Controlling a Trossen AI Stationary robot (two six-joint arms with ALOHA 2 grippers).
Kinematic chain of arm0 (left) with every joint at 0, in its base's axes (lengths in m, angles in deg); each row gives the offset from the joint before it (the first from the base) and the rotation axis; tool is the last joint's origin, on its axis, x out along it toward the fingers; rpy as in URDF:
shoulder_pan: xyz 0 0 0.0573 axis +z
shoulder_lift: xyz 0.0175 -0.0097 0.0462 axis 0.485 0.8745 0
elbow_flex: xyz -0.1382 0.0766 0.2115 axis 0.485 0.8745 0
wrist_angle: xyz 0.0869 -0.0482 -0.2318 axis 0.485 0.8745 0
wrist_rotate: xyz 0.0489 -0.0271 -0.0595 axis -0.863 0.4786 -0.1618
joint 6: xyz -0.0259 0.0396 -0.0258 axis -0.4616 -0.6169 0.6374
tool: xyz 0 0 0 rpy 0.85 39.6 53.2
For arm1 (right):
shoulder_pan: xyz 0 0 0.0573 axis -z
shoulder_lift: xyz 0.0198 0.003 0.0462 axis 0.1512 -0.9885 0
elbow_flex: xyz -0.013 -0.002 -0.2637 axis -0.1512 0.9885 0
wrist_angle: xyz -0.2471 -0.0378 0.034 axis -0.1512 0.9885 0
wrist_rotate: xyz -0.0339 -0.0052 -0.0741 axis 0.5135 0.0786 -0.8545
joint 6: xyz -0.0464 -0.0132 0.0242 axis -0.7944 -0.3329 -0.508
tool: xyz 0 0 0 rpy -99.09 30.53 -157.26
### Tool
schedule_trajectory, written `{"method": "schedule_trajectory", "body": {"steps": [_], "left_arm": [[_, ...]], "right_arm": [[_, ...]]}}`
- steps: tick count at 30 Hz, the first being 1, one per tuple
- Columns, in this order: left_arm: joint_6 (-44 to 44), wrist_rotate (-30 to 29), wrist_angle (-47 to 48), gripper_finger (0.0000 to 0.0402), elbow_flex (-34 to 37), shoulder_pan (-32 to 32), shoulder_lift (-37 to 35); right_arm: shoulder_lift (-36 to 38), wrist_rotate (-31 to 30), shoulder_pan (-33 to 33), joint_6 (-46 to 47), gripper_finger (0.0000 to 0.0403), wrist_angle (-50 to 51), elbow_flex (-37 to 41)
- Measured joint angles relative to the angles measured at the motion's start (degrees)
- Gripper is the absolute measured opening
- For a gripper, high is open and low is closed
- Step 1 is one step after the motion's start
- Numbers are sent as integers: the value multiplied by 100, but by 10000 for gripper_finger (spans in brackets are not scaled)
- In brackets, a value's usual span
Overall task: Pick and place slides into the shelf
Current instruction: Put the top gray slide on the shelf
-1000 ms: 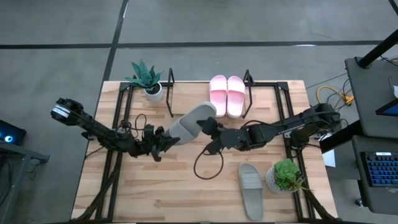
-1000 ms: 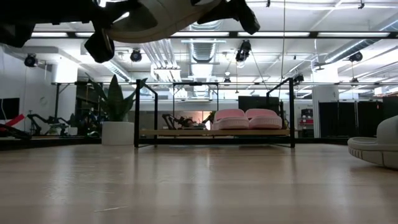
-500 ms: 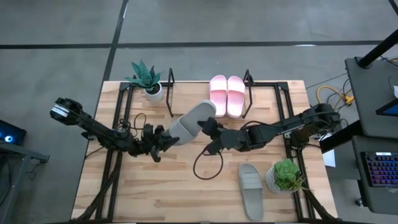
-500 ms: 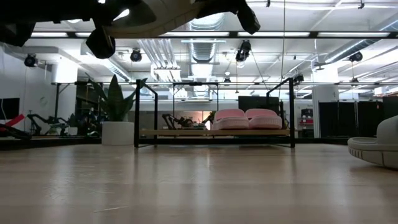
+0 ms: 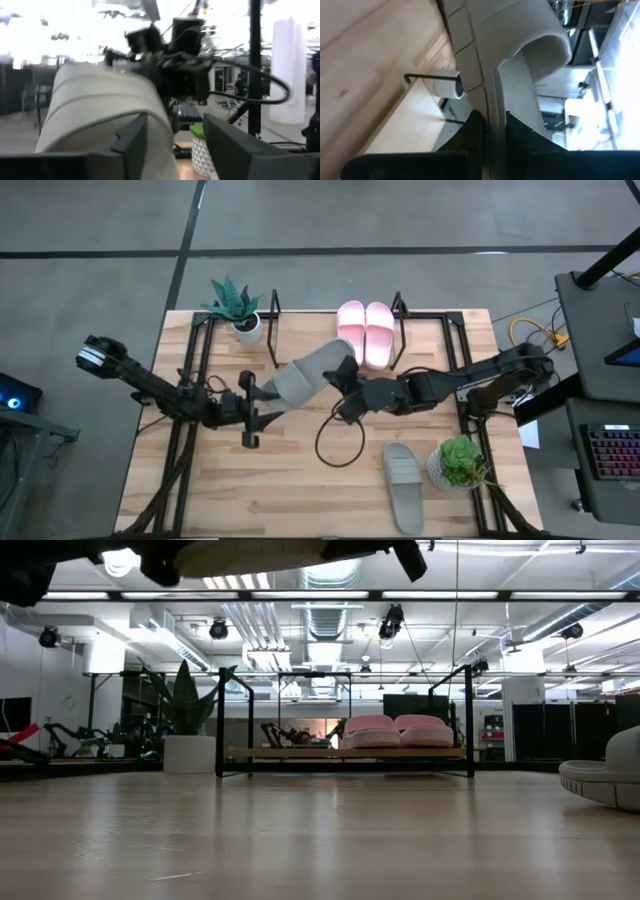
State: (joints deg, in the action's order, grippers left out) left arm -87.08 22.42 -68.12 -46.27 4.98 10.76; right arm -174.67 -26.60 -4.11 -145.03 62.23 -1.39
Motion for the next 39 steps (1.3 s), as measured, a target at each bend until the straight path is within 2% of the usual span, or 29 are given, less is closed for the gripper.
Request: {"method": "schedule_trajectory", "body": {"steps": [3, 6, 12, 17, 20, 25, 33, 36, 39], "left_arm": [[-789, 62, 75, 205, 9, -25, -266], [-1693, -33, 613, 223, 9, -35, -506], [-3515, -704, 1442, 228, 11, -51, -807], [-4500, -970, 1512, 228, 13, -51, -780], [-4801, -1119, 1540, 228, 7, -51, -779], [-5250, -1644, 1768, 228, -141, -44, -715], [-5696, -2175, 1803, 227, -470, -38, -191], [-5698, -2267, 1805, 209, -650, -35, 58], [-5882, -2326, 1792, 170, -798, -35, 279]], "right_arm": [[142, 62, 94, 409, 34, 501, 31], [259, 352, 176, 896, 34, 755, 22], [424, 645, 338, 1591, 34, 942, 27], [541, 622, 482, 1982, 33, 1164, -11], [587, 761, 599, 2139, 33, 1275, -13], [589, 1483, 766, 2323, 33, 1331, -13], [589, 1679, 843, 2344, 33, 1310, -13], [588, 1678, 849, 2359, 33, 1314, -13], [587, 1679, 860, 2361, 33, 1310, -13]]}}
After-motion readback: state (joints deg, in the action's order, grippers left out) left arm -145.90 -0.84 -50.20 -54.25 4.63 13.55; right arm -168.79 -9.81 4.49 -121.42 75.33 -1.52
